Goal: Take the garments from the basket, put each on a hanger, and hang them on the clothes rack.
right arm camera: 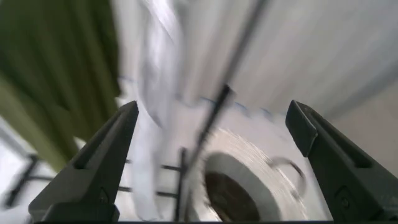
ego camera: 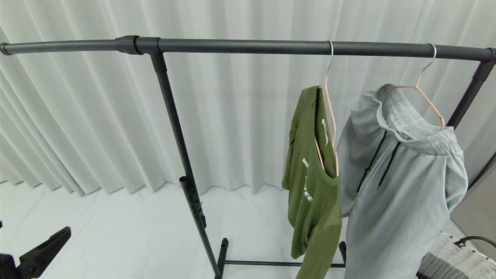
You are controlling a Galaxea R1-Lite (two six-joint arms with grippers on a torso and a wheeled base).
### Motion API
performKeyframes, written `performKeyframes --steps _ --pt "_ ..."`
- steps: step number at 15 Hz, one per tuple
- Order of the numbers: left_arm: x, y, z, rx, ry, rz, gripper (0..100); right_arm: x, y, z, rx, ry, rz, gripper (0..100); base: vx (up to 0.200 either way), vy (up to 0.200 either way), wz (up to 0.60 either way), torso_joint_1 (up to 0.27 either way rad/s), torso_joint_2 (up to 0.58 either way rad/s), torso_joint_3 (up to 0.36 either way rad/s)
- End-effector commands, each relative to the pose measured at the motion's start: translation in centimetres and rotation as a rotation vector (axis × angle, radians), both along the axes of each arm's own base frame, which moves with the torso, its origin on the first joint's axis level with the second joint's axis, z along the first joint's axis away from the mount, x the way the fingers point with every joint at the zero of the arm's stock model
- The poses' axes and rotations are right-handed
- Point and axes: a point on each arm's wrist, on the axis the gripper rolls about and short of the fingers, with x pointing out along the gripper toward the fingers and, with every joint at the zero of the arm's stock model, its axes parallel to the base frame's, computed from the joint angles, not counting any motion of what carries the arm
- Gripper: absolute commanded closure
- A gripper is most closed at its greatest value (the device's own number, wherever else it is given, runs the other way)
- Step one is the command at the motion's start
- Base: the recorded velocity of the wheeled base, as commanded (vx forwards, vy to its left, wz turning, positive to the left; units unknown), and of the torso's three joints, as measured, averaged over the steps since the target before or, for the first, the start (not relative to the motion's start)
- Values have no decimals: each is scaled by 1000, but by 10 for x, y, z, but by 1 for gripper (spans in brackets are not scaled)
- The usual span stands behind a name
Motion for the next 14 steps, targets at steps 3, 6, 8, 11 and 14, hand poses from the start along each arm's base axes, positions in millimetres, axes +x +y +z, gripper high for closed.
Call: performKeyframes --steps 3,6,8,11,14 --pt "-51 1 -40 10 -120 95 0 -39 -4 -72 -17 -5 -155 0 0 0 0 0 0 0" --pt "-64 1 -57 13 -172 99 0 -40 -4 -95 -12 27 -174 0 0 0 0 0 0 0" --pt "-76 1 -74 54 -226 101 0 -38 -4 -105 1 38 -185 0 0 0 0 0 0 0" --pt "-86 2 -98 152 -304 135 0 -28 -4 -115 76 -14 -190 0 0 0 0 0 0 0" --pt "-88 4 -99 142 -314 200 0 -13 -3 -124 109 -192 -176 0 0 0 0 0 0 0"
